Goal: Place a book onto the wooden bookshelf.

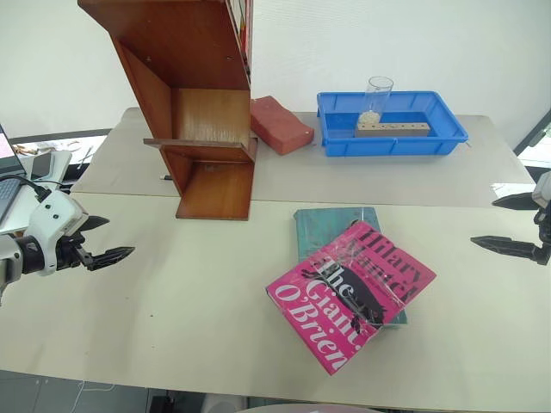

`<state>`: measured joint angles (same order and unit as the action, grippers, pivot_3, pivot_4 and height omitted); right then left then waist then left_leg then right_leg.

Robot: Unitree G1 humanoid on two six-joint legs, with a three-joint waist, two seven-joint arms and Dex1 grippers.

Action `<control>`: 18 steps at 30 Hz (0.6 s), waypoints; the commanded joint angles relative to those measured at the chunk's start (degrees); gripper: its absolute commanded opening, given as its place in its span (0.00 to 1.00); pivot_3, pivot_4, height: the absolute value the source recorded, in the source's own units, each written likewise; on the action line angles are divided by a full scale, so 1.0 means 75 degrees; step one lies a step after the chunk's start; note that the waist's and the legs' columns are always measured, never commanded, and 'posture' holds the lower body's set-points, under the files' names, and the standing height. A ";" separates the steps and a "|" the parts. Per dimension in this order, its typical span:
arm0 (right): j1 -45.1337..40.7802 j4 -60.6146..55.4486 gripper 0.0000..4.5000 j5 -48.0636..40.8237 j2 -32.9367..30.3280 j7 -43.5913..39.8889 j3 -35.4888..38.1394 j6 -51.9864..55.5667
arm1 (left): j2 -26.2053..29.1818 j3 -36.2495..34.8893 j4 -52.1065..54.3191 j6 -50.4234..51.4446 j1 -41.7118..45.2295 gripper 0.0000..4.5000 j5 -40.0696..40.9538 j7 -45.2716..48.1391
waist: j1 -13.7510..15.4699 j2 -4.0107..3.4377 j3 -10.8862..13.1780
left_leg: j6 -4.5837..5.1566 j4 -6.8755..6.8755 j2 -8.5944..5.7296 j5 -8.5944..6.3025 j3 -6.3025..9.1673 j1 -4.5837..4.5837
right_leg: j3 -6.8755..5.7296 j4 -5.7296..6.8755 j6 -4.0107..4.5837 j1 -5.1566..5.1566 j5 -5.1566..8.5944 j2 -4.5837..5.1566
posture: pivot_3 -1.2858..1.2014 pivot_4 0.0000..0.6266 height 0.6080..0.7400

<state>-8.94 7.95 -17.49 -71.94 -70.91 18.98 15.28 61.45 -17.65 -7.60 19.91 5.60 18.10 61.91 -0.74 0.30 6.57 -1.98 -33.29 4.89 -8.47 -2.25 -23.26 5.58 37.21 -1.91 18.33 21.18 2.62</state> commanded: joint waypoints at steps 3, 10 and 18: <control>-0.0208 -0.0063 0.99 0.0137 0.0063 0.0290 0.0109 -0.0120 | 0.0216 -0.0258 0.0402 0.0514 0.0194 1.00 0.0231 0.0031 | 0.0001 0.0002 0.0001 | 0.0000 0.0000 0.0000 0.0000 0.0000 0.0000 | 0.0000 0.0000 0.0000 0.0000 0.0000 -0.0001 | 0.52 0.24 0.49; -0.0288 -0.0065 0.99 0.0215 0.0163 0.0388 0.0071 -0.0088 | 0.0227 -0.0211 0.0510 0.0808 0.0341 1.00 0.0267 0.0042 | 0.0000 0.0001 0.0001 | 0.0001 -0.0002 -0.0001 0.0001 0.0000 0.0000 | 0.0000 0.0000 -0.0001 -0.0002 0.0000 -0.0002 | 0.52 0.24 0.49; -0.0256 -0.0091 0.99 0.0200 0.0209 0.0420 0.0099 -0.0077 | 0.0164 -0.0163 0.0568 0.0870 0.0364 1.00 0.0258 0.0093 | 0.0002 0.0000 0.0000 | 0.0001 -0.0002 -0.0001 0.0001 0.0000 0.0001 | 0.0000 0.0000 -0.0001 -0.0003 -0.0001 -0.0002 | 0.52 0.24 0.49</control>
<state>-10.08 8.03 -15.85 -70.39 -68.20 18.67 15.09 61.52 -17.78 -4.47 26.45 7.14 19.64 62.47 -0.72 0.30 6.57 -1.97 -33.30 4.88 -8.46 -2.24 -23.26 5.58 37.22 -1.92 18.30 21.18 2.61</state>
